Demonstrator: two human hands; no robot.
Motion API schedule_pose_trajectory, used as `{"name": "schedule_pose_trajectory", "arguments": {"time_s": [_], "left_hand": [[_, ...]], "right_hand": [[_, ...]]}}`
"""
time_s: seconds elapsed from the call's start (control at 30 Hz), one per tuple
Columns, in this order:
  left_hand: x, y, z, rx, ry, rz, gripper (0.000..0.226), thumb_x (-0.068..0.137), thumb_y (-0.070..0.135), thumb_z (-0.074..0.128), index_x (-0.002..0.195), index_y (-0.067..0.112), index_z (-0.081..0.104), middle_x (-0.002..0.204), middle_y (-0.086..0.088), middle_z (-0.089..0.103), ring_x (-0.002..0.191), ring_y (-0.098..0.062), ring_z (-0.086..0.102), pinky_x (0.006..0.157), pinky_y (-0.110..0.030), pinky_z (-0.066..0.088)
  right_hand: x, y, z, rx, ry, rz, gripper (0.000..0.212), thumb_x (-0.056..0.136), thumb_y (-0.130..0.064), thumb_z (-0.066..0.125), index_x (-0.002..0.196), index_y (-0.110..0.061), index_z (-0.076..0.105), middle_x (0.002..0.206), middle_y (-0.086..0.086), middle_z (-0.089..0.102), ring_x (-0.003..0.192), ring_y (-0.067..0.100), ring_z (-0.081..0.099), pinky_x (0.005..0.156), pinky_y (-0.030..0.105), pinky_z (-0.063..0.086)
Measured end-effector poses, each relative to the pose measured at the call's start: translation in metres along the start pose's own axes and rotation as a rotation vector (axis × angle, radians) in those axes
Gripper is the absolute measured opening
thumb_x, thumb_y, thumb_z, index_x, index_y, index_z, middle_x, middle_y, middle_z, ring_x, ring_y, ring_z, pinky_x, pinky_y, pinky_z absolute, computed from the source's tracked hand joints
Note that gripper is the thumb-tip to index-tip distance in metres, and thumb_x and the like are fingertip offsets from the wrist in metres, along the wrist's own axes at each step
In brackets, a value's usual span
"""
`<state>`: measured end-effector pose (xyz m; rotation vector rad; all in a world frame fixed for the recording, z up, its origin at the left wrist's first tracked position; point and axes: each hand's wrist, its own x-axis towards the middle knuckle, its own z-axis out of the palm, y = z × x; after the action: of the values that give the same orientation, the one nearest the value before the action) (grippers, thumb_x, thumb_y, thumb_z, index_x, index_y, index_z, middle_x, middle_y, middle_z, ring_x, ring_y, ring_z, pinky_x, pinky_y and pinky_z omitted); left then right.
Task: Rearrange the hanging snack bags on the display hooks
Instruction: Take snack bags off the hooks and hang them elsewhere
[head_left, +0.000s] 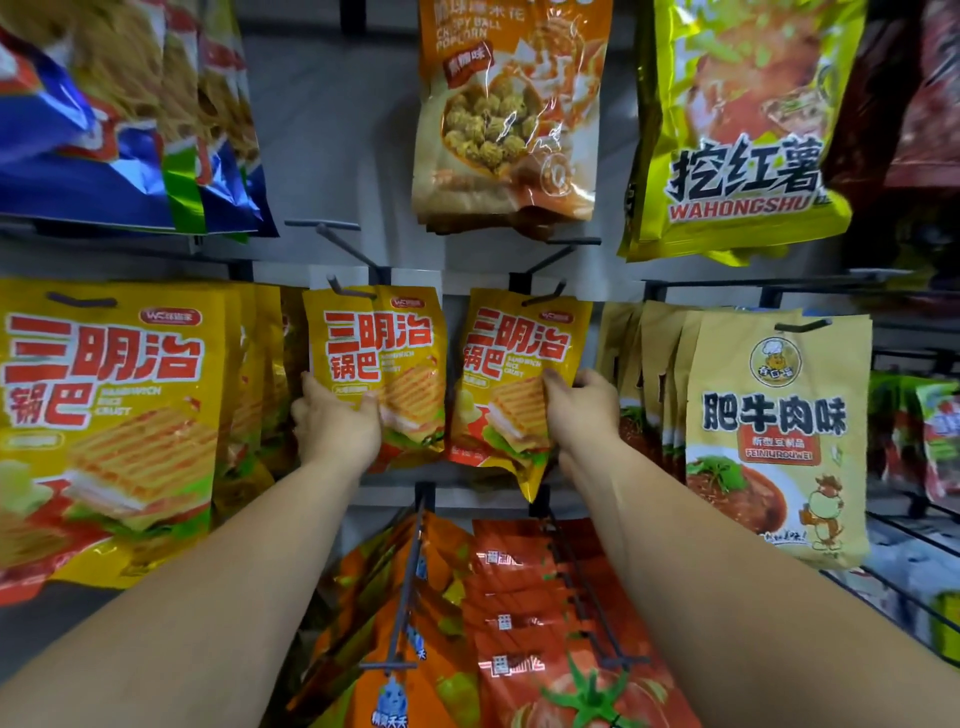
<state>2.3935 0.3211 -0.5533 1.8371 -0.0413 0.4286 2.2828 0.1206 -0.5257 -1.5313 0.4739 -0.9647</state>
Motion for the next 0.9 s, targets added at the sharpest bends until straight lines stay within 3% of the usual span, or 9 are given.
{"name": "schedule_pose_trajectory", "arguments": {"time_s": [0.17, 0.3, 0.43, 0.53, 0.63, 0.77, 0.9], "left_hand": [[-0.013, 0.000, -0.002, -0.026, 0.049, 0.076, 0.069, 0.101, 0.033, 0.062, 0.159, 0.014, 0.029, 0.146, -0.018, 0.044, 0.129, -0.042, 0.052, 0.106, -0.051, 0.043], [-0.026, 0.006, -0.006, -0.462, 0.027, -0.041, 0.059, 0.105, 0.028, 0.060, 0.156, 0.015, 0.033, 0.126, 0.006, 0.051, 0.112, -0.020, 0.054, 0.089, -0.036, 0.043], [-0.035, 0.013, -0.012, -0.647, -0.021, -0.062, 0.034, 0.108, 0.027, 0.055, 0.140, 0.019, 0.050, 0.102, 0.008, 0.064, 0.100, -0.024, 0.069, 0.083, -0.039, 0.055], [-0.039, 0.017, -0.017, -0.640, -0.081, -0.064, 0.016, 0.110, 0.030, 0.050, 0.119, 0.024, 0.062, 0.103, 0.002, 0.072, 0.095, -0.026, 0.072, 0.085, -0.046, 0.059], [-0.044, 0.019, -0.021, -0.596, -0.103, -0.024, 0.026, 0.111, 0.030, 0.046, 0.104, 0.023, 0.069, 0.104, -0.006, 0.077, 0.093, -0.028, 0.075, 0.081, -0.043, 0.061], [-0.049, 0.020, -0.032, -0.482, -0.051, 0.058, 0.034, 0.112, 0.029, 0.043, 0.088, 0.027, 0.069, 0.099, -0.004, 0.077, 0.093, -0.028, 0.075, 0.087, -0.051, 0.062], [-0.048, 0.025, -0.043, -0.383, 0.004, 0.108, 0.030, 0.111, 0.030, 0.043, 0.094, 0.024, 0.067, 0.101, -0.005, 0.074, 0.095, -0.029, 0.072, 0.089, -0.054, 0.060]], "right_hand": [[-0.001, -0.002, -0.002, -0.023, -0.043, -0.063, 0.019, 0.102, -0.036, 0.059, 0.091, -0.020, 0.060, 0.095, 0.006, 0.075, 0.090, 0.033, 0.073, 0.088, 0.059, 0.060], [-0.009, -0.004, -0.008, -0.074, -0.043, -0.142, 0.019, 0.105, -0.039, 0.051, 0.096, -0.022, 0.056, 0.102, 0.007, 0.071, 0.093, 0.032, 0.071, 0.087, 0.059, 0.059], [-0.028, -0.013, -0.020, -0.113, -0.049, -0.204, 0.025, 0.105, -0.039, 0.048, 0.099, -0.022, 0.065, 0.097, 0.001, 0.075, 0.091, 0.028, 0.072, 0.086, 0.056, 0.060], [-0.041, -0.023, -0.032, -0.121, -0.043, -0.223, 0.027, 0.107, -0.034, 0.048, 0.094, -0.020, 0.067, 0.094, 0.000, 0.075, 0.090, 0.027, 0.072, 0.087, 0.055, 0.059], [-0.054, -0.033, -0.047, -0.132, -0.037, -0.228, 0.029, 0.109, -0.028, 0.047, 0.087, -0.021, 0.065, 0.092, -0.001, 0.073, 0.090, 0.024, 0.071, 0.088, 0.051, 0.059], [-0.069, -0.043, -0.066, -0.108, -0.053, -0.226, 0.030, 0.109, -0.026, 0.048, 0.086, -0.022, 0.066, 0.090, -0.004, 0.074, 0.091, 0.023, 0.072, 0.082, 0.041, 0.060], [-0.077, -0.048, -0.076, -0.063, -0.077, -0.210, 0.030, 0.109, -0.025, 0.049, 0.086, -0.020, 0.068, 0.091, -0.001, 0.077, 0.090, 0.023, 0.074, 0.084, 0.047, 0.061]]}}
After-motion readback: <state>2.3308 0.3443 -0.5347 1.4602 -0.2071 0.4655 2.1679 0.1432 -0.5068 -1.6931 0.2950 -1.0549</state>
